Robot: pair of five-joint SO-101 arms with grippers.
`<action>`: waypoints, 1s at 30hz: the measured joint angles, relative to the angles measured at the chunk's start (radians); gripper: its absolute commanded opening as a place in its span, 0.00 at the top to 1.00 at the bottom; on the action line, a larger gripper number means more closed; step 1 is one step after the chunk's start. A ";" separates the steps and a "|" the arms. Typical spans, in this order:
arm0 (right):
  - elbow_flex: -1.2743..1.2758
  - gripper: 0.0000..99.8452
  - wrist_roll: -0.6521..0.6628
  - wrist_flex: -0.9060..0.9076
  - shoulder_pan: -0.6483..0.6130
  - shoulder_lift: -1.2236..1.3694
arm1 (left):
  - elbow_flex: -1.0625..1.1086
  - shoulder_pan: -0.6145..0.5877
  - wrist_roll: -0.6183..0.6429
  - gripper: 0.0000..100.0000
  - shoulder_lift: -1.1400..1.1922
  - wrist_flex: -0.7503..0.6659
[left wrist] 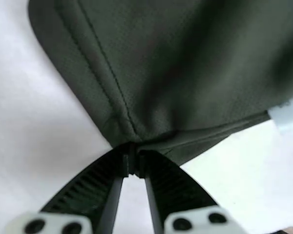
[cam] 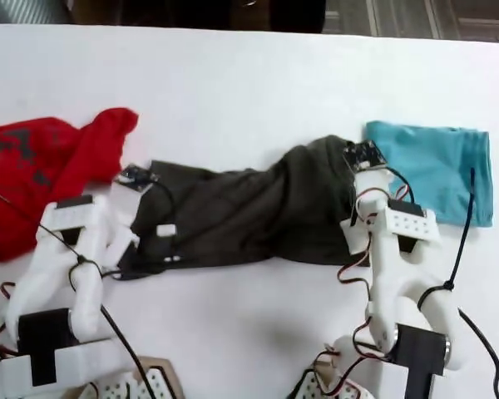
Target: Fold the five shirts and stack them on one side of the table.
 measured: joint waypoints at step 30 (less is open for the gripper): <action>0.018 0.87 -0.072 0.014 -0.048 0.003 | 0.000 0.000 0.000 0.97 0.000 0.000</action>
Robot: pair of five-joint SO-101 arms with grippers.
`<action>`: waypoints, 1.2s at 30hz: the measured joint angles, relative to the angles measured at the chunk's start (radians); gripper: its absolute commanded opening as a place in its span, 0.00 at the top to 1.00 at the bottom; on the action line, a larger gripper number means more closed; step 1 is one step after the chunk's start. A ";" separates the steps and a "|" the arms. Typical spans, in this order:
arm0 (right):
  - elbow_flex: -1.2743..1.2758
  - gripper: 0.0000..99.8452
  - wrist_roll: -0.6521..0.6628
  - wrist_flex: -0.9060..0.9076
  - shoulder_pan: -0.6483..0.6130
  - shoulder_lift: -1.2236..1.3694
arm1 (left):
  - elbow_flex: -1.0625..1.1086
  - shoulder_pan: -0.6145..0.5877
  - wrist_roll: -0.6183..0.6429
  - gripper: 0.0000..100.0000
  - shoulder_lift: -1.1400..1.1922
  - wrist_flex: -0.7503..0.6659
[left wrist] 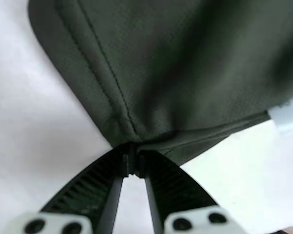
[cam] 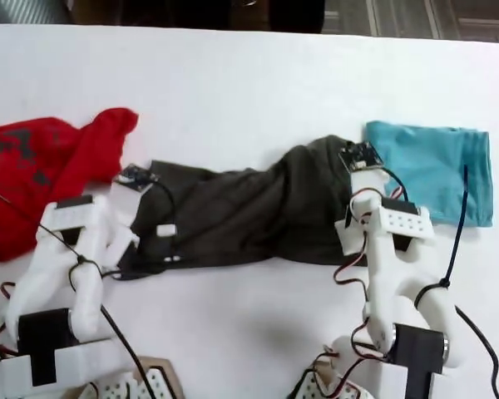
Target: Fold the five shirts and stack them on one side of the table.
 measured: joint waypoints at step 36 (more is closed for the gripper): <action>-0.121 0.98 0.000 0.041 0.003 0.186 | 0.000 0.000 0.000 0.97 0.000 0.000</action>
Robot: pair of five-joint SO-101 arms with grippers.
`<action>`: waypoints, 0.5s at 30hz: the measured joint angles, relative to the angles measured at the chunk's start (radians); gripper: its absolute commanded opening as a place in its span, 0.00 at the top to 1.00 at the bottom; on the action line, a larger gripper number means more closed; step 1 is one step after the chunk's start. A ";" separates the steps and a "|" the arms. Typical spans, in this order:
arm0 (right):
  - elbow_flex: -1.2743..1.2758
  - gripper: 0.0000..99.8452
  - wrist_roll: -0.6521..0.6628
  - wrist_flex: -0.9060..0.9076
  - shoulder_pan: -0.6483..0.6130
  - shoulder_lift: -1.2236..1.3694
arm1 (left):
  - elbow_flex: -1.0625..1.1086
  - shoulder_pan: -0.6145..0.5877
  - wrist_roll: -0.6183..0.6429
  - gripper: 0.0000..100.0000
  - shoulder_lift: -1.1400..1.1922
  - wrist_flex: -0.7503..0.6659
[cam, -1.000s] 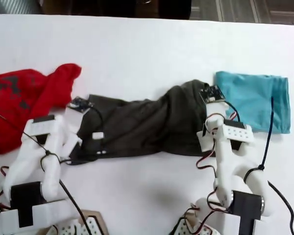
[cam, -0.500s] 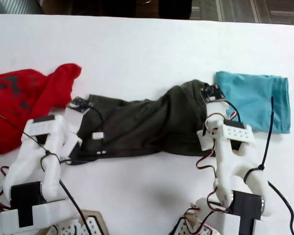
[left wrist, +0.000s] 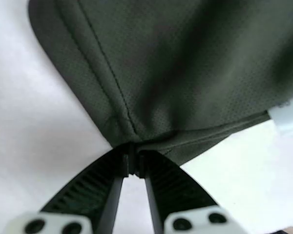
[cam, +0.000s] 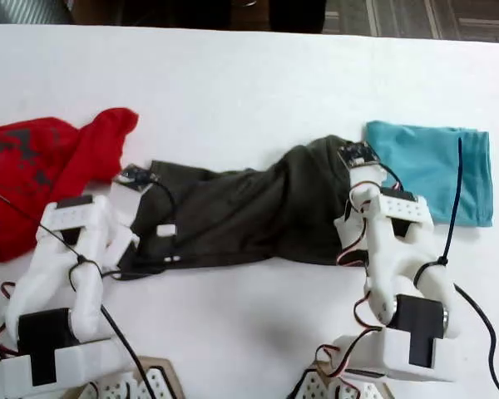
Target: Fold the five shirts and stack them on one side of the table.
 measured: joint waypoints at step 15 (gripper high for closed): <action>0.000 0.84 0.000 0.000 -0.005 -0.038 | 0.000 0.000 0.000 0.97 0.000 0.000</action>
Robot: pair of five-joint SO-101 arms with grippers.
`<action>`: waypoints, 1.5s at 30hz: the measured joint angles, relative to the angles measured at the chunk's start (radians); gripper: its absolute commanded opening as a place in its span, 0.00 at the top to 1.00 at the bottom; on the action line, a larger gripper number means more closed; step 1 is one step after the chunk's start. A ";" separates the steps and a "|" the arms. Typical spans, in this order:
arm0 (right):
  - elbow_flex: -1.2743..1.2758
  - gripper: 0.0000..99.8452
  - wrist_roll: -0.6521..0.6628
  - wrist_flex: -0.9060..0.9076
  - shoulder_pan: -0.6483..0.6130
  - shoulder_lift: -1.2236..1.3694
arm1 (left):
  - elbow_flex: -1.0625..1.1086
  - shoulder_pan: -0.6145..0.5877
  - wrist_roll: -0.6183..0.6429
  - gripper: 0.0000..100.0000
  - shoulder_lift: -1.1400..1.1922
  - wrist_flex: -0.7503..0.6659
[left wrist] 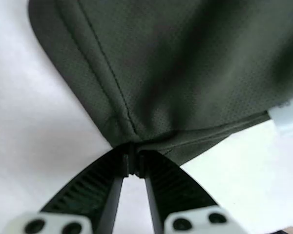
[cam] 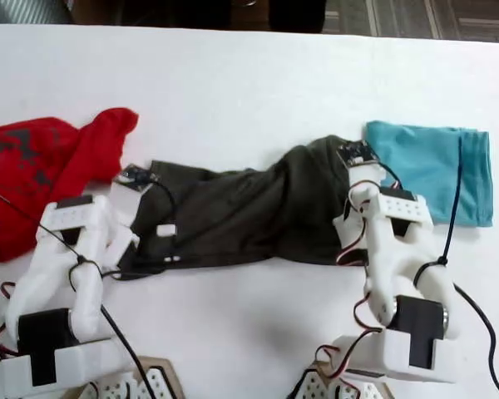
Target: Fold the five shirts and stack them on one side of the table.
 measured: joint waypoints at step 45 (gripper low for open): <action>0.072 0.98 -0.009 -0.017 0.005 -0.095 | 0.000 0.000 0.000 0.97 0.000 0.000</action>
